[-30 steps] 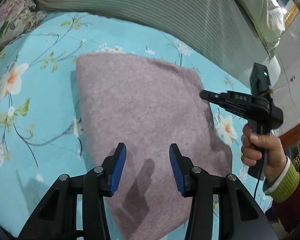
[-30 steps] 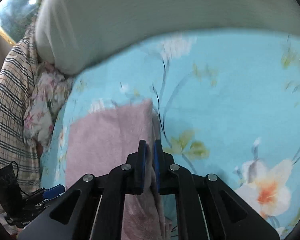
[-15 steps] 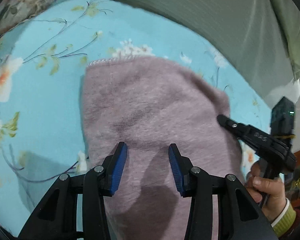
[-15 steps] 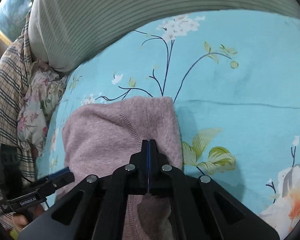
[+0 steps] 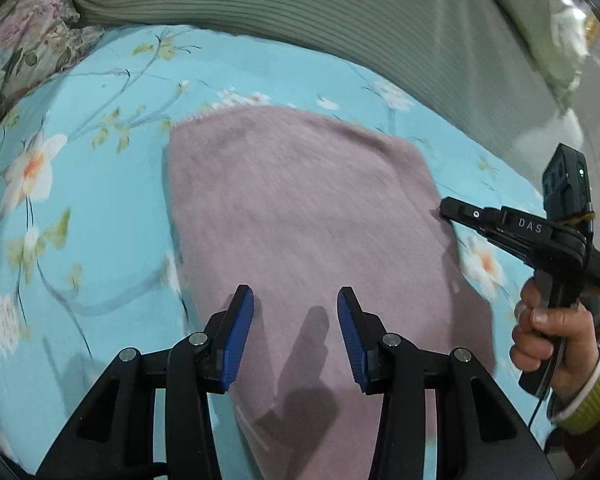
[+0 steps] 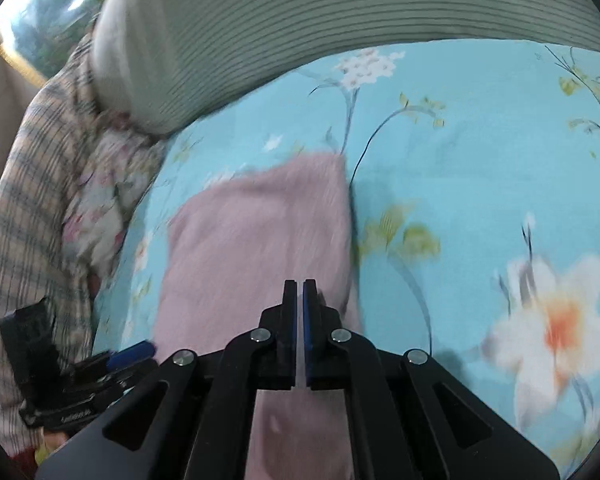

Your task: Fold small clothes

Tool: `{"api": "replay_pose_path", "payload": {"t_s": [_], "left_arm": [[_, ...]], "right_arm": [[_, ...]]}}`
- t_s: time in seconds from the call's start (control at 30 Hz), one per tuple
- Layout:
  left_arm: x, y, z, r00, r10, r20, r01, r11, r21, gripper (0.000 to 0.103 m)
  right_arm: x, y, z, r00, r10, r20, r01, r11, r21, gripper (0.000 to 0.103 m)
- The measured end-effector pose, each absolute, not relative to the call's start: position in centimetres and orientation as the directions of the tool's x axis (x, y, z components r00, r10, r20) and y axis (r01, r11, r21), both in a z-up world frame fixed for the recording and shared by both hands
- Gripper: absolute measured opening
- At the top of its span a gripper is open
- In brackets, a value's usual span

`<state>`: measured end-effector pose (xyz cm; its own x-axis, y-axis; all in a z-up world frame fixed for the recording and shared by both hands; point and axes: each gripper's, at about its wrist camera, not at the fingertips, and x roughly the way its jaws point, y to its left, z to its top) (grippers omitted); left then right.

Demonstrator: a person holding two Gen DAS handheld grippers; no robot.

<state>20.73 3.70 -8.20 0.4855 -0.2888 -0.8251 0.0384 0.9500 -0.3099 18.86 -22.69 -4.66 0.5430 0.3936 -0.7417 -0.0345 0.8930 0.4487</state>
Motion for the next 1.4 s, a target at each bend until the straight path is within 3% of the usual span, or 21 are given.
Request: {"api": "replay_pose_path", "payload": {"t_s": [0.13, 0.33, 0.53, 0.67, 0.93, 1.4], "left_arm": [[15.7, 2.6, -8.1, 0.461, -0.333, -0.822, 0.096, 0.940, -0.327, 0.044], [11.3, 1.6, -10.4, 0.390, -0.350, -0.851, 0.121, 0.936, -0.330, 0.044], [10.1, 1.8, -10.8, 0.384, -0.355, -0.852, 0.116, 0.934, -0.337, 0.044], [9.8, 1.5, -11.2, 0.369, -0.393, -0.842, 0.136, 0.919, -0.369, 0.044], [9.5, 0.1, -12.2, 0.371, -0.320, -0.872, 0.187, 0.945, -0.268, 0.042], [8.1, 1.2, -10.7, 0.380, -0.343, -0.859, 0.136, 0.939, -0.315, 0.043]], "right_arm": [[13.7, -21.6, -5.2, 0.487, 0.422, -0.765, -0.117, 0.899, 0.421, 0.003], [10.6, -22.5, -9.7, 0.420, 0.357, -0.834, -0.019, 0.923, 0.385, 0.003], [9.5, -21.8, -8.7, 0.444, 0.398, -0.802, -0.076, 0.909, 0.409, 0.003], [9.0, -21.4, -10.4, 0.398, 0.332, -0.855, -0.075, 0.941, 0.330, 0.003], [8.5, -22.0, -11.1, 0.403, 0.349, -0.846, -0.044, 0.931, 0.363, 0.002], [6.5, -20.1, -8.4, 0.410, 0.290, -0.865, -0.036, 0.953, 0.302, 0.004]]}}
